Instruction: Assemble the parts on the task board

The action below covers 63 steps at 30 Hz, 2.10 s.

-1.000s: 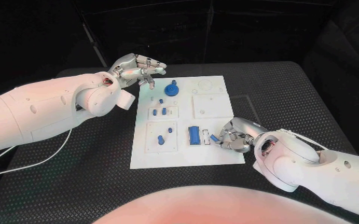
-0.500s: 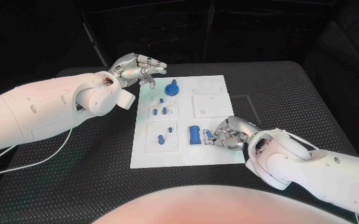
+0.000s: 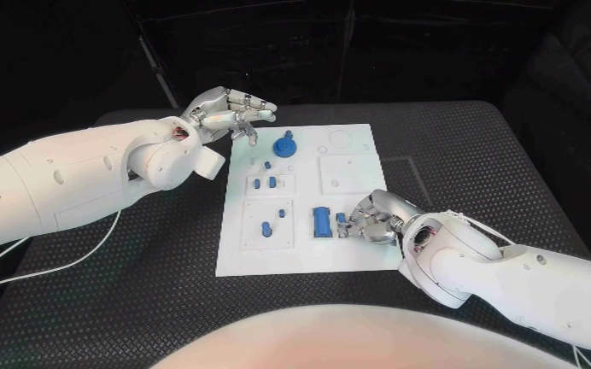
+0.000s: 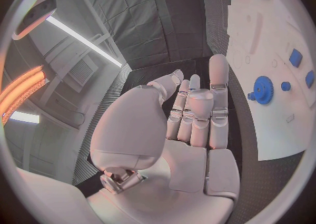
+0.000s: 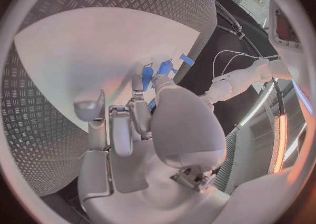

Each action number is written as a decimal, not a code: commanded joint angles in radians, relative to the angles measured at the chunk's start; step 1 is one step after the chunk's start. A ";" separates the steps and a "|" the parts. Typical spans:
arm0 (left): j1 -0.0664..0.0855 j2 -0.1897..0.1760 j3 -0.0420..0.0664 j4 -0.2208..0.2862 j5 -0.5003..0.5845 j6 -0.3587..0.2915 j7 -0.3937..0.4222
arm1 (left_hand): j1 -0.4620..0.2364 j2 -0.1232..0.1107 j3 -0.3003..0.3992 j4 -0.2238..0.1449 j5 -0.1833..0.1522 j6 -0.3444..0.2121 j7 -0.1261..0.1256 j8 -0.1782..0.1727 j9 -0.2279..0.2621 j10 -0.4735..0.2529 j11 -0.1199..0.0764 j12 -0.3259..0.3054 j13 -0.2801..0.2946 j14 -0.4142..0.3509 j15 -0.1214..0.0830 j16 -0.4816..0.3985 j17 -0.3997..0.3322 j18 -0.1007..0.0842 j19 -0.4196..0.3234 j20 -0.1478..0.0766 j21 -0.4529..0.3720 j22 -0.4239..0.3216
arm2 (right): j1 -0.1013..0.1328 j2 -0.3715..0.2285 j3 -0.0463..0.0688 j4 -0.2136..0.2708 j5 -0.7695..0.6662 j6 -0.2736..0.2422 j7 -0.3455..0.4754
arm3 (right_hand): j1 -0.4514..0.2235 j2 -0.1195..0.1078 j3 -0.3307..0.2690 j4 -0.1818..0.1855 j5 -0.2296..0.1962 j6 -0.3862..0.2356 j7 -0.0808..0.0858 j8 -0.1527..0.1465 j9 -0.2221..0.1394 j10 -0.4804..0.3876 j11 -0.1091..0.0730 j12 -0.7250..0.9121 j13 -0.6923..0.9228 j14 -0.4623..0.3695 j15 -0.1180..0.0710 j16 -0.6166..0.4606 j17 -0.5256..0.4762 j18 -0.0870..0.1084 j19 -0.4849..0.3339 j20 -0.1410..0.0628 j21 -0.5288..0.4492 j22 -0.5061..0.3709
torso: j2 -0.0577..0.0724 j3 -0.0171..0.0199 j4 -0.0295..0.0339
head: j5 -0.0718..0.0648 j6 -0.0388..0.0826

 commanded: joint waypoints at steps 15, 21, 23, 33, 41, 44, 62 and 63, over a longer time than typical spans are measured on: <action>0.002 0.002 0.001 0.000 0.004 0.016 0.000 | -0.006 0.003 -0.001 0.005 0.004 -0.008 -0.003 0.003 0.001 -0.005 0.000 0.004 0.001 -0.005 0.002 -0.003 -0.001 0.015 -0.006 0.003 -0.003 -0.002 | 0.000 0.015 -0.001 -0.008 -0.011 0.007 0.000 | -0.112 -0.011 -0.094 0.003 -0.095 0.002 0.010 -0.007 0.002 -0.004 0.012 -0.002 -0.004 0.097 -0.003 -0.002 0.210 -0.011 -0.001 0.002 -0.004 -0.009 | -0.002 0.0012 -0.0021 | 0.001 -0.001; 0.002 0.003 0.001 -0.001 0.004 0.017 0.000 | -0.006 0.003 -0.001 0.005 0.004 -0.008 -0.003 0.003 0.001 -0.005 0.000 0.004 0.001 -0.005 0.002 -0.003 -0.001 0.015 -0.006 0.003 -0.003 -0.002 | 0.000 0.012 -0.001 -0.008 -0.017 0.006 0.000 | -0.136 0.000 -0.136 0.003 -0.179 0.002 0.009 -0.009 0.004 -0.005 0.011 -0.004 -0.005 0.096 -0.004 -0.003 0.208 -0.010 -0.003 0.001 -0.007 -0.011 | -0.002 0.0009 -0.0022 | -0.001 -0.001; 0.002 0.003 0.001 -0.001 0.004 0.017 -0.001 | -0.006 0.003 -0.001 0.005 0.004 -0.008 -0.003 0.003 0.001 -0.005 0.000 0.004 0.001 -0.005 0.002 -0.003 -0.001 0.015 -0.006 0.003 -0.003 -0.002 | 0.000 0.010 -0.001 -0.007 -0.020 0.005 0.001 | -0.136 0.000 -0.138 0.003 -0.181 0.002 0.009 -0.009 0.005 -0.005 0.011 -0.005 -0.005 0.096 -0.004 -0.003 0.208 -0.010 -0.003 0.001 -0.007 -0.012 | -0.002 0.0010 -0.0023 | -0.001 0.000; 0.001 0.003 0.001 -0.003 0.004 0.018 0.000 | -0.006 0.003 -0.001 0.005 0.004 -0.008 -0.003 0.003 0.001 -0.005 0.000 0.004 0.001 -0.005 0.002 -0.003 -0.001 0.015 -0.006 0.003 -0.003 -0.002 | 0.000 0.004 -0.001 -0.010 -0.036 0.002 0.014 | -0.010 0.014 -0.129 -0.048 -0.170 0.002 0.007 -0.008 0.009 -0.005 0.007 -0.003 -0.002 0.097 -0.007 -0.002 0.211 -0.010 -0.001 -0.001 -0.007 -0.009 | -0.002 0.0008 -0.0022 | -0.003 0.001; 0.001 0.003 0.001 -0.004 0.005 0.018 0.001 | -0.006 0.003 -0.001 0.005 0.004 -0.008 -0.003 0.003 0.001 -0.005 0.000 0.004 0.001 -0.005 0.002 -0.003 -0.001 0.015 -0.006 0.003 -0.003 -0.002 | 0.000 -0.008 -0.001 -0.009 -0.016 -0.041 0.075 | 0.020 0.020 -0.140 -0.057 -0.195 -0.021 0.018 -0.027 0.003 -0.014 0.016 -0.018 -0.014 0.096 -0.002 -0.002 0.209 -0.010 -0.005 0.000 -0.013 -0.018 | -0.004 0.0012 -0.0030 | -0.003 0.005; 0.001 0.002 0.000 -0.005 0.012 0.021 0.002 | -0.007 0.002 -0.002 0.004 0.004 -0.009 -0.002 0.002 0.001 -0.007 0.001 0.004 0.001 -0.006 0.002 -0.003 -0.003 0.015 -0.006 0.003 -0.004 -0.002 | 0.001 -0.017 0.000 -0.016 0.081 -0.052 0.136 | -0.018 0.002 -0.175 -0.026 -0.188 -0.078 0.040 -0.067 -0.014 -0.030 0.034 -0.042 -0.036 0.096 0.012 -0.003 0.207 -0.009 -0.013 0.010 -0.021 -0.032 | -0.005 0.0023 -0.0047 | -0.003 0.011; 0.000 0.005 -0.018 -0.037 0.117 -0.020 0.036 | 0.007 0.003 0.005 -0.010 0.004 -0.015 0.005 0.005 0.001 -0.017 0.009 0.014 0.000 -0.165 0.011 -0.167 -0.248 0.014 -0.086 0.011 -0.068 -0.036 | 0.145 0.012 0.049 -0.323 0.940 0.044 0.782 | 0.110 0.084 -0.231 -0.044 -0.221 -0.146 0.112 -0.158 -0.039 -0.483 0.114 -0.732 -0.648 -0.246 0.089 -0.857 -0.779 0.054 -0.334 0.090 -0.573 -0.615 | -0.054 -0.0272 0.0116 | -0.047 0.103; 0.001 0.010 -0.018 -0.044 0.129 -0.027 0.043 | 0.010 0.005 0.006 -0.012 0.004 -0.015 0.005 0.006 0.001 -0.018 0.009 0.016 0.000 -0.186 0.013 -0.189 -0.259 0.014 -0.104 0.012 -0.084 -0.046 | 0.153 0.025 0.050 -0.349 0.957 0.054 0.802 | 0.121 0.088 -0.229 -0.048 -0.226 -0.144 0.121 -0.162 -0.041 -0.496 0.124 -0.785 -0.698 -0.262 0.102 -0.918 -0.807 0.053 -0.350 0.102 -0.616 -0.641 | -0.059 -0.0310 0.0128 | -0.050 0.113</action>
